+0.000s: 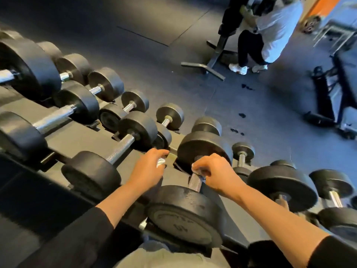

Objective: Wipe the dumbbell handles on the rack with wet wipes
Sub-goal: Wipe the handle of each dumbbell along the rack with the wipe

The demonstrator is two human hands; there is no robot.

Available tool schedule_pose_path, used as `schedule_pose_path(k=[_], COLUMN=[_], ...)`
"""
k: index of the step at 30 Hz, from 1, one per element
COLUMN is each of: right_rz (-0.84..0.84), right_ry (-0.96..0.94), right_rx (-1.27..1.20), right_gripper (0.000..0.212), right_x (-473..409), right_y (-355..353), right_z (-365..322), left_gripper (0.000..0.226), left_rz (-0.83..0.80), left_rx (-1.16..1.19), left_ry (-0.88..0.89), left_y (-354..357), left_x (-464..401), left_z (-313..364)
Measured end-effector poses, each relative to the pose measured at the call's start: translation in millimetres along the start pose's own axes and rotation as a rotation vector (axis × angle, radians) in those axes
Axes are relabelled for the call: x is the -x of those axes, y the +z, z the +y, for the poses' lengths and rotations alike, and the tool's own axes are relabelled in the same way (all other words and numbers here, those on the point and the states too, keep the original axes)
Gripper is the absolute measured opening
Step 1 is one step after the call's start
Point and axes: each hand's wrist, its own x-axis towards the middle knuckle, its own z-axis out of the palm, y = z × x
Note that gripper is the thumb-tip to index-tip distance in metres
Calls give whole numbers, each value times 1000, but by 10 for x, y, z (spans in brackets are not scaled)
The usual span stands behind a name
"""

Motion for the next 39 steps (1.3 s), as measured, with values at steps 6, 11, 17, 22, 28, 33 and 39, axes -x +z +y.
schedule_pose_path(k=[6, 11, 17, 22, 28, 33, 39], right_rz=[-149, -204, 80, -197, -233, -272, -287], right_ry=[84, 198, 211, 151, 155, 191, 222], right_rx=[-399, -546, -186, 187, 56, -68, -274], right_gripper=[37, 37, 34, 35, 40, 46, 38], right_x=[294, 322, -85, -259, -78, 16, 131], right_y=[-88, -119, -87, 55, -10, 6, -68], right_z=[-178, -249, -435, -307, -333, -358, -333], left_gripper=[53, 55, 50, 50, 49, 45, 42], left_rz=[-8, 20, 41, 25, 18, 11, 9], left_rx=[-37, -36, 27, 45, 50, 73, 95], left_ry=[202, 320, 343, 357, 343, 356, 381], left_y=[317, 382, 366, 353, 366, 355, 354], left_x=[33, 58, 27, 25, 20, 22, 23], left_z=[-274, -419, -428, -456, -472, -469, -488])
